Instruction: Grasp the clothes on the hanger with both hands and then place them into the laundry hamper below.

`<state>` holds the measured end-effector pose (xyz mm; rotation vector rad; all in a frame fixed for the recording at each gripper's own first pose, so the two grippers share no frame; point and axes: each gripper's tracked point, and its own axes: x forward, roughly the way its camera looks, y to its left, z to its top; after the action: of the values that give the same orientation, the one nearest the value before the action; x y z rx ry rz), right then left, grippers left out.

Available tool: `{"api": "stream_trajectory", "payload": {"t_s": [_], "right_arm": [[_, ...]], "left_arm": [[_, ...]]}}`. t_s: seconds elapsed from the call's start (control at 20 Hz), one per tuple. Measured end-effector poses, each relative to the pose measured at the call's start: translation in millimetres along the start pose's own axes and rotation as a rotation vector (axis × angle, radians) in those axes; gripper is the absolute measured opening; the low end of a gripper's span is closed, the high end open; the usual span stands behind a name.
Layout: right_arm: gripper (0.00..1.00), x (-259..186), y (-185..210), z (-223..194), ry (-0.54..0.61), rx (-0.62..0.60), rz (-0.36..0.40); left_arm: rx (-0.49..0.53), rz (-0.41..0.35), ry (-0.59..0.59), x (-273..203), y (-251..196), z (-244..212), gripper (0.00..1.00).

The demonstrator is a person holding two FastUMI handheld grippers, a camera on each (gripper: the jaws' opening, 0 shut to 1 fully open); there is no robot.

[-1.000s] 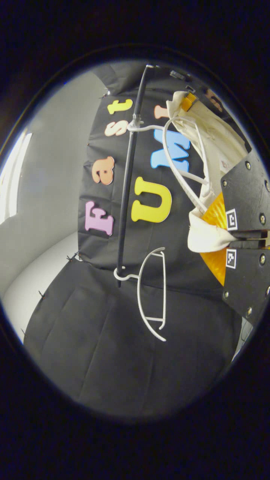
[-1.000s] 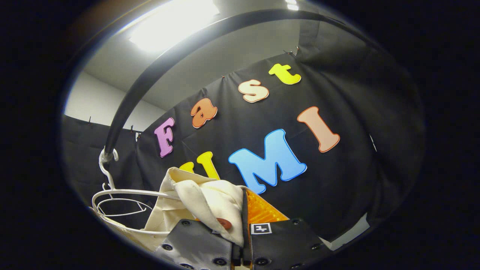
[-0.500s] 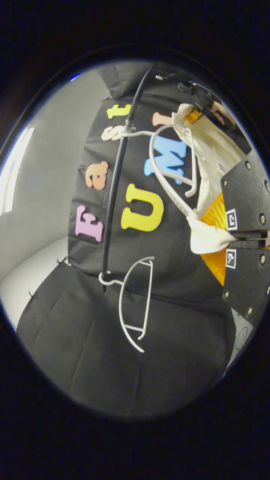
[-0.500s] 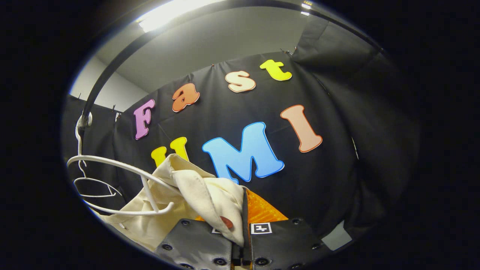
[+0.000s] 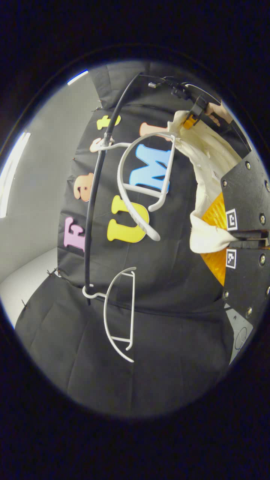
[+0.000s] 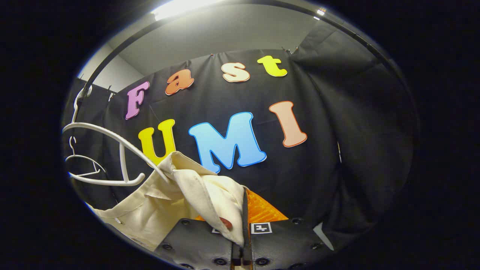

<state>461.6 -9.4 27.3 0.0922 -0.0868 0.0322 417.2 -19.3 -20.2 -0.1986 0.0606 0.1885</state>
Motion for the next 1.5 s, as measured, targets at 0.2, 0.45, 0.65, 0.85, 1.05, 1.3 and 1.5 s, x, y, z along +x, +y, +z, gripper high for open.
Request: {"api": "stream_trajectory", "payload": {"t_s": [0.2, 0.45, 0.65, 0.85, 1.05, 1.3, 1.5], "right_arm": [[0.07, -42.4, -26.1, 7.7, 0.012, -0.019, -0.093], [0.07, -133.1, -16.4, 11.7, 0.016, -0.106, -0.136], [0.07, -211.2, 25.4, 18.8, 0.006, -0.161, -0.096], [0.07, -264.2, 71.3, 15.5, 0.027, -0.164, -0.044], [0.07, -306.1, 128.8, 0.1, 0.083, -0.121, 0.044], [0.07, -341.3, 188.3, -55.9, 0.231, -0.079, 0.149], [0.07, -363.8, 218.8, -93.7, 0.324, -0.061, 0.202]], "left_arm": [[-0.042, -0.068, 0.049, -2.9, -3.6, -12.5, 0.04], [-0.030, -0.153, 0.067, -23.7, 27.1, -4.5, 0.04], [0.036, -0.230, 0.074, -55.2, 50.6, 4.8, 0.03], [0.064, -0.297, 0.069, -101.0, 65.5, 18.4, 0.03], [0.088, -0.362, 0.057, -146.1, 68.4, 25.5, 0.03], [0.097, -0.389, 0.082, -177.0, 79.2, 5.9, 0.03], [0.110, -0.382, 0.129, -205.6, 100.1, -21.0, 0.03]]}}
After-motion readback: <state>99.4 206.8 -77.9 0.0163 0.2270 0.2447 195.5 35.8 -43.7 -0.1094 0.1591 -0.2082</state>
